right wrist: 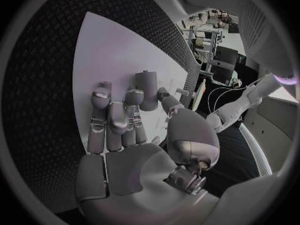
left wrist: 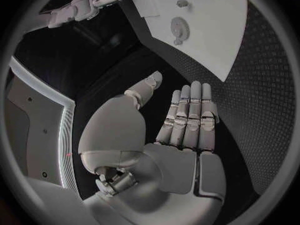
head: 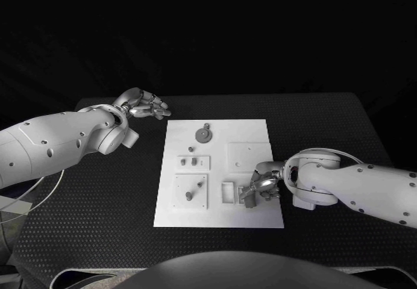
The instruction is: Assemble the parts on the task board
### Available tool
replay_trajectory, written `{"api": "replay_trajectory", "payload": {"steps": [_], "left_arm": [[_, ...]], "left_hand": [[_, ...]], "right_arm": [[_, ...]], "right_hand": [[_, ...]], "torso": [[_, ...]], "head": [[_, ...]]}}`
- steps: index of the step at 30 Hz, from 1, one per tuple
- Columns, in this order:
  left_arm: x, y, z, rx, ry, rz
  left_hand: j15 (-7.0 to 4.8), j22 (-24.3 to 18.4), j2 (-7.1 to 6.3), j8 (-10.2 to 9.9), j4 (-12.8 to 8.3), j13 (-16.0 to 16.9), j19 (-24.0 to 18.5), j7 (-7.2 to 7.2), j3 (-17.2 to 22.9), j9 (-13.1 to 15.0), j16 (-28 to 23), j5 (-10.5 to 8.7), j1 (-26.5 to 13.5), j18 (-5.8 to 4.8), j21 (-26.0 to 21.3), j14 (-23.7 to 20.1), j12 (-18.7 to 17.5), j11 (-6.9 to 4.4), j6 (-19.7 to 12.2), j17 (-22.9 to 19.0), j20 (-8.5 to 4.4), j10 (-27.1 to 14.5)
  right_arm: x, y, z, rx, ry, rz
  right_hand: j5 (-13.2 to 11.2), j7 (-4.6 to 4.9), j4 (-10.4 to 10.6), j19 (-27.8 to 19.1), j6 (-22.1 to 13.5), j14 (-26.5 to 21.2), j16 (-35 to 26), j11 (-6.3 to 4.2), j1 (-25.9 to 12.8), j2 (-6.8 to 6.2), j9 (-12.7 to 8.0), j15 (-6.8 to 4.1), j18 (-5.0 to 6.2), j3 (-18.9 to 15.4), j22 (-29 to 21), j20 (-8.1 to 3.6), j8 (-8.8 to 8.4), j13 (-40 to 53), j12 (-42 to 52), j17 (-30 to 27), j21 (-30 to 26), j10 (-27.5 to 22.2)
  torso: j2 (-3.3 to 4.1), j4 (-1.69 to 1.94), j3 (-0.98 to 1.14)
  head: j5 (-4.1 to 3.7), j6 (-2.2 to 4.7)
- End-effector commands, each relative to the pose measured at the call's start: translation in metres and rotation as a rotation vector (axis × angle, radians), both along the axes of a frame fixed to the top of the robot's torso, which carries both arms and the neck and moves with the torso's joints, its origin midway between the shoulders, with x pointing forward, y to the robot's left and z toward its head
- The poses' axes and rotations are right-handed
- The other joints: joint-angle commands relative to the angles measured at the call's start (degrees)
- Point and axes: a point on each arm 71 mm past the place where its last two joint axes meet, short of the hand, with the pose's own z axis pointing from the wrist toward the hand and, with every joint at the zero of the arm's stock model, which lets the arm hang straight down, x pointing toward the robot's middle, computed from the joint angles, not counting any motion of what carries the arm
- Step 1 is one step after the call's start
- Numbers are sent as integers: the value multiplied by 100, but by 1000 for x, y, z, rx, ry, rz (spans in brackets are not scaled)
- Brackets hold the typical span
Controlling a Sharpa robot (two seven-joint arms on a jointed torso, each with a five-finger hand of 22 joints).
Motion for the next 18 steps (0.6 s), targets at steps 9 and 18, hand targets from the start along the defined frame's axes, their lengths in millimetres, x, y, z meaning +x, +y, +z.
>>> {"api": "replay_trajectory", "payload": {"steps": [9,18], "left_arm": [[0,-3,0,-11,8,-16],[-1,-1,0,-9,10,-13]], "left_hand": [[13,-10,5,24,39,-5,9,-11,-3,-8,-47,17,-51,-31,8,31,-20,-4,-35,16,17,-37],[13,-13,7,24,52,-6,7,-11,-5,-9,-54,14,-60,-31,8,31,-20,-3,-37,22,17,-39]], "right_arm": [[3,-7,19,96,34,-122],[4,0,21,156,104,-193]], "right_hand": [[22,-14,-583,5,68,-12,-4,5,422,453,22,-17,261,553,93,51,31,-6,37,-52,14,-18],[22,-13,-578,-2,71,-20,-15,6,416,475,23,-16,261,548,89,59,24,-12,34,-68,7,-22]], "torso": [[-2,-4,-4],[8,8,2]], "head": [[8,1],[46,1]]}}
